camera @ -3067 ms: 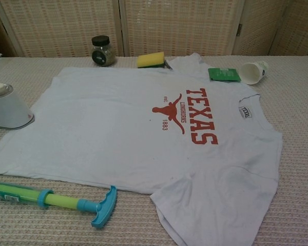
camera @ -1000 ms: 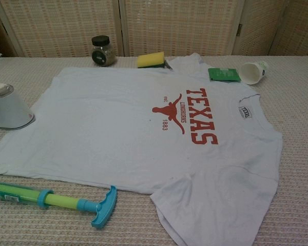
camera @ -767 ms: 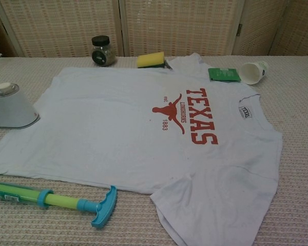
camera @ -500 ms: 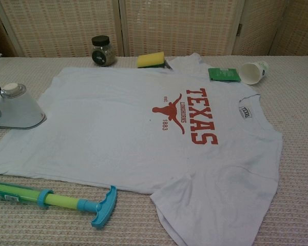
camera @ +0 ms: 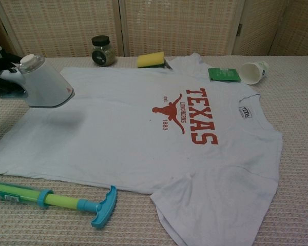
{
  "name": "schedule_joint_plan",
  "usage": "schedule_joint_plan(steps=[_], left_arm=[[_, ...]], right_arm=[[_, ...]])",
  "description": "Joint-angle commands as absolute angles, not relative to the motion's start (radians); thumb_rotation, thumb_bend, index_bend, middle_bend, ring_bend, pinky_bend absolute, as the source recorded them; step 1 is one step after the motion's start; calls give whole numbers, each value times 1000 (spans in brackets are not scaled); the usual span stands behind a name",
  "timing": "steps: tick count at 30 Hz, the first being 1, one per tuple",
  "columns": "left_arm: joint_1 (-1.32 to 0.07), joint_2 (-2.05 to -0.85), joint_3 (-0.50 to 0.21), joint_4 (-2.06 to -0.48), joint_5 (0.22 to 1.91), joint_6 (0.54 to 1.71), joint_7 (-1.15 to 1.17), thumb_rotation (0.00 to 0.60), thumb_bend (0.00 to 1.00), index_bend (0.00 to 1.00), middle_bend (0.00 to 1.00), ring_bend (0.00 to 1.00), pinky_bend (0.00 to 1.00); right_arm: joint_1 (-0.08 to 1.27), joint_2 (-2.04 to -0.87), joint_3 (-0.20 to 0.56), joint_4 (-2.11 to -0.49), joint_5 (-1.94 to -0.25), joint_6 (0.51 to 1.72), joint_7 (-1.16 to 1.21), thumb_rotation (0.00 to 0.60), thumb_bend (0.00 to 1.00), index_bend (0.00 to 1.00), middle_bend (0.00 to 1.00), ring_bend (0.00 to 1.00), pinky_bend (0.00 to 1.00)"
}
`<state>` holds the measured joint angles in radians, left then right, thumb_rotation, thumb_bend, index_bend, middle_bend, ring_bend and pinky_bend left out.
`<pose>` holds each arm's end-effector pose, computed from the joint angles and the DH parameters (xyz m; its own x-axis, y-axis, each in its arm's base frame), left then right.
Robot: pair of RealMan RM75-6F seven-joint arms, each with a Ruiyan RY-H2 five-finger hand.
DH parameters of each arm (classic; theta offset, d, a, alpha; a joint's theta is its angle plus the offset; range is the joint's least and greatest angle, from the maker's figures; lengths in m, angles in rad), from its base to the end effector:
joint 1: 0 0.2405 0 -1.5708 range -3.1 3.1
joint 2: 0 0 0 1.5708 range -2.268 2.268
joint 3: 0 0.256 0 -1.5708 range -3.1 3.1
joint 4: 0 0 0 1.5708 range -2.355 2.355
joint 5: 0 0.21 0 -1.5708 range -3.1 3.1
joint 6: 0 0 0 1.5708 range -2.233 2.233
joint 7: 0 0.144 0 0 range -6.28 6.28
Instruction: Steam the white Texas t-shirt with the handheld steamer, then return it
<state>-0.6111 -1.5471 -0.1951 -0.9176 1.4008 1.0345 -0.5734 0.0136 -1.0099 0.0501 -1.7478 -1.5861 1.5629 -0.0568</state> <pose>-0.2756 0.3895 0.0663 0.0653 0.1280 0.9896 0.9849 -0.1678 -0.0432 -0.2877 -0.1581 0.1864 0.4256 0.0485 0.9036 -0.9035 -0.0340 0.4273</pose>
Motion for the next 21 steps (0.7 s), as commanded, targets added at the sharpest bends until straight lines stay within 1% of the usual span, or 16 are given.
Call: schedule_joint_plan(steps=[1,4,9,10,11,13,14,15,16,18,19,20,21], left_arm=[[-643,-1508,-178,-1085,1450,1062,-439,600,678,928,1000,910,834],[-673,-1516,-172,-1175,1459,1045,-311,600,677,928,1000,908,834],[-716,-1565,-179,-1237,1431,1006,-140,600,677,929,1000,907,833],[-724,-1576,-180,-1239,1424,998,-108,600,677,929,1000,907,833],[-733,-1591,-183,-1238,1412,987,-69,600,677,929,1000,907,833],[-748,-1614,-192,-1234,1379,964,-14,600,675,929,1000,905,833],[-753,-1623,-197,-1231,1364,955,2,600,675,929,1000,905,833],[-758,-1632,-203,-1226,1348,947,16,600,675,928,1000,904,833],[-764,-1643,-209,-1218,1327,936,34,600,675,928,1000,904,832],[-773,-1660,-220,-1203,1296,921,57,600,675,928,1000,904,833],[-778,-1668,-226,-1194,1280,913,68,600,675,928,1000,904,833],[-785,-1676,-233,-1183,1259,900,80,600,675,928,1000,904,833],[-789,-1681,-238,-1175,1243,891,89,600,675,928,1000,904,833]], right_arm=[[20,-1011,47,-1741,-1591,1553,-49,600,185,0,72,48,173],[35,-1019,33,-1724,-1604,1518,-40,600,185,0,73,48,173],[67,-1043,4,-1696,-1646,1456,-29,600,185,0,74,37,173],[76,-1046,-5,-1689,-1661,1440,-27,600,190,0,75,23,168],[91,-1048,-19,-1681,-1684,1412,-23,600,228,0,72,11,144],[127,-1049,-43,-1672,-1722,1350,-15,600,388,0,56,0,67],[146,-1050,-54,-1671,-1735,1315,-9,600,502,0,46,0,29],[166,-1050,-64,-1674,-1744,1276,0,600,607,0,36,0,11],[195,-1054,-72,-1678,-1755,1228,11,600,669,0,28,0,4],[239,-1067,-78,-1679,-1772,1166,25,599,872,0,4,0,0],[261,-1075,-80,-1679,-1780,1136,32,588,948,0,0,0,0],[289,-1088,-79,-1678,-1786,1100,38,570,984,0,0,0,0],[308,-1098,-78,-1677,-1787,1075,42,533,1000,0,0,0,0]])
